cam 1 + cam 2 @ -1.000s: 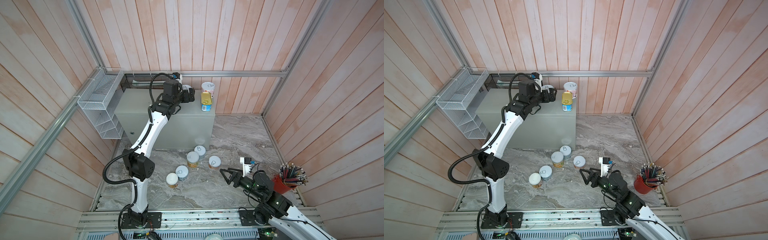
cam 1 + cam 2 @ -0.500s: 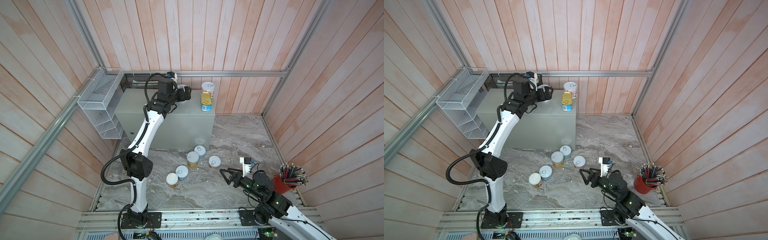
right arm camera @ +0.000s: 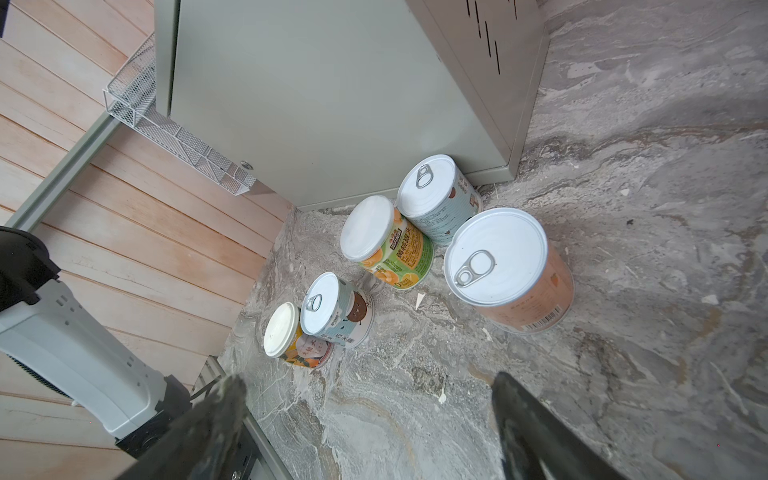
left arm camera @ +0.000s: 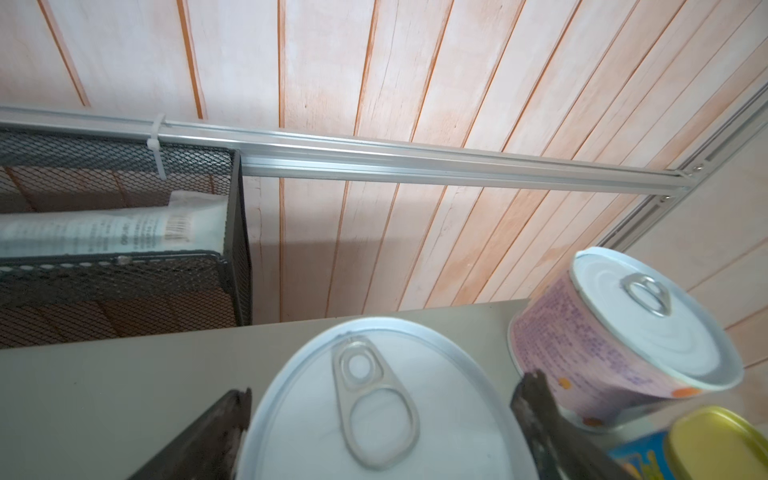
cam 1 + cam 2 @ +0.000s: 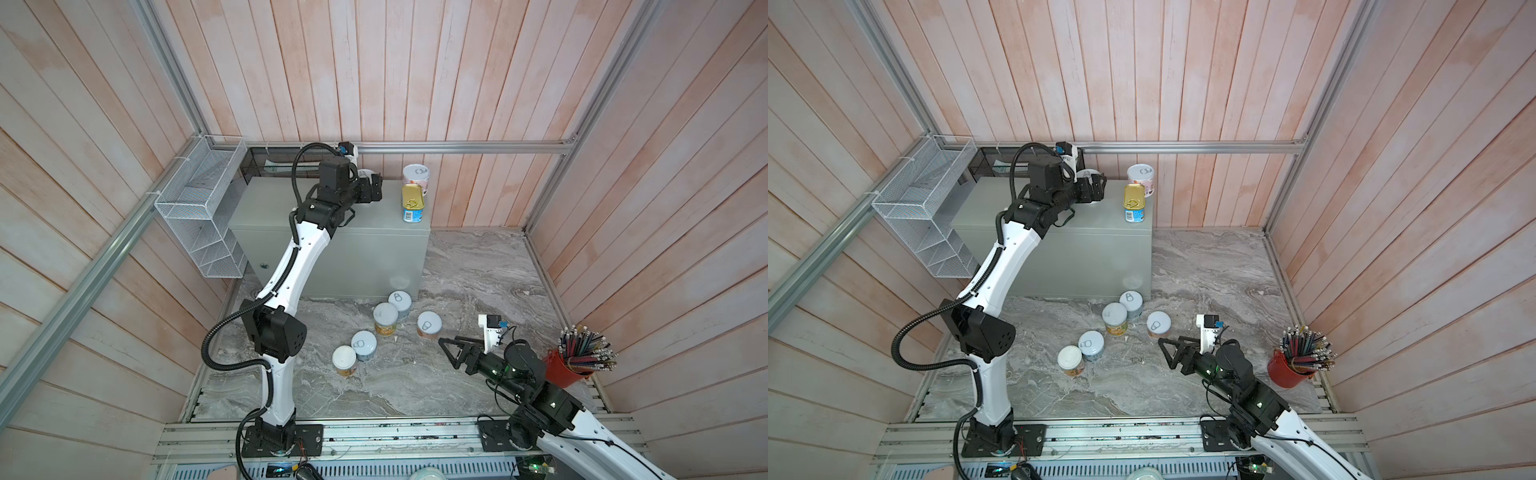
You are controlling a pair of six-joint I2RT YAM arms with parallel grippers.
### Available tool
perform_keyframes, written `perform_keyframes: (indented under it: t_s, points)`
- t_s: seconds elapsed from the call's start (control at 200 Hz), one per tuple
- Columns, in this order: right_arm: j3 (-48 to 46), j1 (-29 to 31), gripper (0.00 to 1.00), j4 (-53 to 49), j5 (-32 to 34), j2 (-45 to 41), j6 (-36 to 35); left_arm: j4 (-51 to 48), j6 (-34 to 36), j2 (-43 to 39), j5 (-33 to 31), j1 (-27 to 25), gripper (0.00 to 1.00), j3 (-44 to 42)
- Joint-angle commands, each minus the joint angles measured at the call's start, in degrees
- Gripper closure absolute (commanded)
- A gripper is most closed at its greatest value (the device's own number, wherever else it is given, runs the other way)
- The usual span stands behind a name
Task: Place and organize the canned foods onto the counter
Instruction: 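Lower the pink can onto the cabinet top and open the left gripper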
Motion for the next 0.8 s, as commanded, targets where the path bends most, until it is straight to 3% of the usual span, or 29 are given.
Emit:
perform_keyframes:
  t_s: [0.0,0.525,0.795]
  points:
    - [-0.52,0.07,0.08,1.73,-0.92,0.62,-0.10,2.53,4.15,-1.98,-4.96,-0.54,0.00,-1.26]
    - [0.27,0.06,0.08,1.99,-1.16,3.21,-0.74,5.31,6.44,-4.48,-5.75,-1.31,0.00,-0.58]
    - [0.26,0.06,0.08,2.10,-1.24,3.49,-0.75,6.11,6.28,-8.35,-8.63,-1.31,0.00,-5.38]
